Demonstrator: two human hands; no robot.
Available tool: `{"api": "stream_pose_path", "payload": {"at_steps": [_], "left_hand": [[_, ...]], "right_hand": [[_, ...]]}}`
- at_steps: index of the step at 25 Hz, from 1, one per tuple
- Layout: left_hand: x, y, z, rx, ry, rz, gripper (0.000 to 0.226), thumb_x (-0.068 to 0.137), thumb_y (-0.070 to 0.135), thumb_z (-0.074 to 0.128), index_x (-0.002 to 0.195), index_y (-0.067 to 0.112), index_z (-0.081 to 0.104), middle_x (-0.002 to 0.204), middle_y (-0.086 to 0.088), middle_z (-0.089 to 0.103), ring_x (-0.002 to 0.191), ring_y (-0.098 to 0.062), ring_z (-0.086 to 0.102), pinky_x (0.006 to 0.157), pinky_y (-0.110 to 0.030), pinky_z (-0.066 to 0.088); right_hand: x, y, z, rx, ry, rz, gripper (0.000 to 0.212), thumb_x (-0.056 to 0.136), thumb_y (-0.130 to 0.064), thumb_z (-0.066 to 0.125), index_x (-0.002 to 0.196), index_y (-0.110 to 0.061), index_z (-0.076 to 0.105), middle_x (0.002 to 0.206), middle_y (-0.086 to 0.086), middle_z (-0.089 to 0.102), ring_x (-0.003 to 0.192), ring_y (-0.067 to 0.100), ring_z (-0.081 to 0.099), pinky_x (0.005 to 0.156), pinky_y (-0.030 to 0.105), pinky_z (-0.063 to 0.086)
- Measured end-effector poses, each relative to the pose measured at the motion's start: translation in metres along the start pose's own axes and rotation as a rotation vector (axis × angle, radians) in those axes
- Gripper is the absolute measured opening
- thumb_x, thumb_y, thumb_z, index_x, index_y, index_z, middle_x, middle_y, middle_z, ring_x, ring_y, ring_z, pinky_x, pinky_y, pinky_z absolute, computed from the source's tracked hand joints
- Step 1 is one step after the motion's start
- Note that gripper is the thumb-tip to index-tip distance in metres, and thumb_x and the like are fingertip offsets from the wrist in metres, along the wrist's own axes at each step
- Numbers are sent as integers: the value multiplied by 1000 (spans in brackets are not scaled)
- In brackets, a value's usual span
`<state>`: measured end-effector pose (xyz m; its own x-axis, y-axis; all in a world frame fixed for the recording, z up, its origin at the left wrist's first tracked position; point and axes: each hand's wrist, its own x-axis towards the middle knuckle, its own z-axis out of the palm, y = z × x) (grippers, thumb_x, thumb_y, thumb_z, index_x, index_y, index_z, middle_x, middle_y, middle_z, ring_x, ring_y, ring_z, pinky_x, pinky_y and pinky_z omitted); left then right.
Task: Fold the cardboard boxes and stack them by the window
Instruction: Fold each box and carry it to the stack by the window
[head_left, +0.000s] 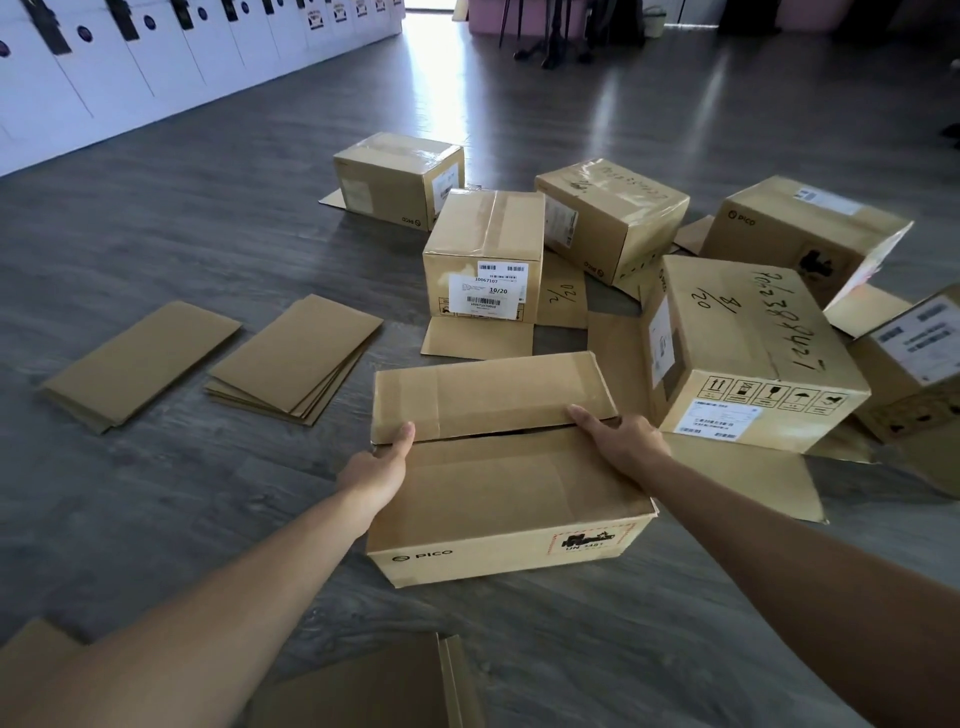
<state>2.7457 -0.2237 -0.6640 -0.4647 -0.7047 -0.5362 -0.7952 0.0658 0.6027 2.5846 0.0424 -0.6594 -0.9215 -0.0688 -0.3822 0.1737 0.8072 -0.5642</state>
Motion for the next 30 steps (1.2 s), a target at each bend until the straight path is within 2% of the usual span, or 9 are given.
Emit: {"api": "stream_pose_path", "payload": {"at_steps": [3, 7, 9, 12, 14, 18, 22, 26, 30], "left_hand": [[-13, 20, -15, -80, 33, 53, 94, 80, 86, 42, 133, 10, 51, 106, -6, 54, 93, -26, 50, 81, -40, 41], [-27, 67, -53, -173, 138, 201, 88, 75, 91, 42, 124, 20, 56, 124, -11, 57, 108, -33, 55, 93, -42, 44], [-33, 88, -67, -215, 183, 323, 76, 72, 93, 43, 107, 27, 56, 110, -4, 58, 94, -26, 53, 83, -39, 44], [-47, 117, -85, -294, 221, 425, 71, 67, 95, 45, 99, 32, 56, 91, 7, 57, 75, -13, 51, 67, -30, 39], [-57, 141, -98, -316, 222, 449, 72, 67, 95, 46, 98, 31, 55, 85, 12, 52, 72, -9, 47, 69, -30, 37], [-100, 197, -142, -335, 224, 464, 62, 65, 95, 48, 80, 36, 55, 79, 17, 51, 77, -12, 47, 78, -32, 38], [-176, 257, -202, -332, 143, 464, 55, 64, 92, 56, 81, 39, 57, 82, 26, 55, 74, 5, 49, 62, -21, 36], [-261, 316, -290, -371, 158, 450, 47, 68, 80, 63, 85, 36, 62, 84, 27, 61, 78, 7, 54, 62, -15, 36], [-334, 362, -384, -369, 277, 382, 59, 66, 83, 58, 88, 28, 56, 88, 16, 58, 87, -11, 54, 76, -29, 38]], "right_hand": [[-6, -20, -20, 32, 69, -61, 111, 64, -97, 44, 132, -10, 53, 119, 13, 62, 100, 30, 60, 86, 43, 54], [-18, -62, -59, 172, 196, -221, 105, 64, -98, 42, 131, -19, 57, 123, 10, 64, 109, 32, 60, 82, 37, 46], [-23, -76, -79, 221, 291, -286, 99, 66, -96, 45, 128, -20, 61, 122, 11, 66, 113, 34, 60, 86, 38, 46], [-30, -98, -109, 293, 374, -365, 91, 67, -95, 47, 119, -21, 64, 115, 9, 69, 110, 34, 62, 84, 36, 46], [-35, -117, -135, 301, 408, -395, 92, 67, -96, 46, 117, -21, 65, 113, 8, 70, 107, 34, 63, 79, 34, 45], [-66, -155, -195, 339, 411, -376, 96, 62, -100, 41, 116, -25, 65, 99, -2, 66, 94, 25, 63, 70, 30, 43], [-118, -203, -276, 367, 368, -360, 95, 59, -102, 40, 113, -27, 64, 100, -6, 67, 88, 18, 62, 67, 29, 48], [-186, -282, -369, 328, 291, -347, 90, 61, -101, 38, 111, -30, 63, 88, -16, 61, 75, 2, 56, 58, 20, 41], [-249, -375, -451, 257, 224, -409, 89, 66, -98, 39, 116, -28, 61, 97, -8, 65, 91, 21, 65, 77, 35, 53]]}}
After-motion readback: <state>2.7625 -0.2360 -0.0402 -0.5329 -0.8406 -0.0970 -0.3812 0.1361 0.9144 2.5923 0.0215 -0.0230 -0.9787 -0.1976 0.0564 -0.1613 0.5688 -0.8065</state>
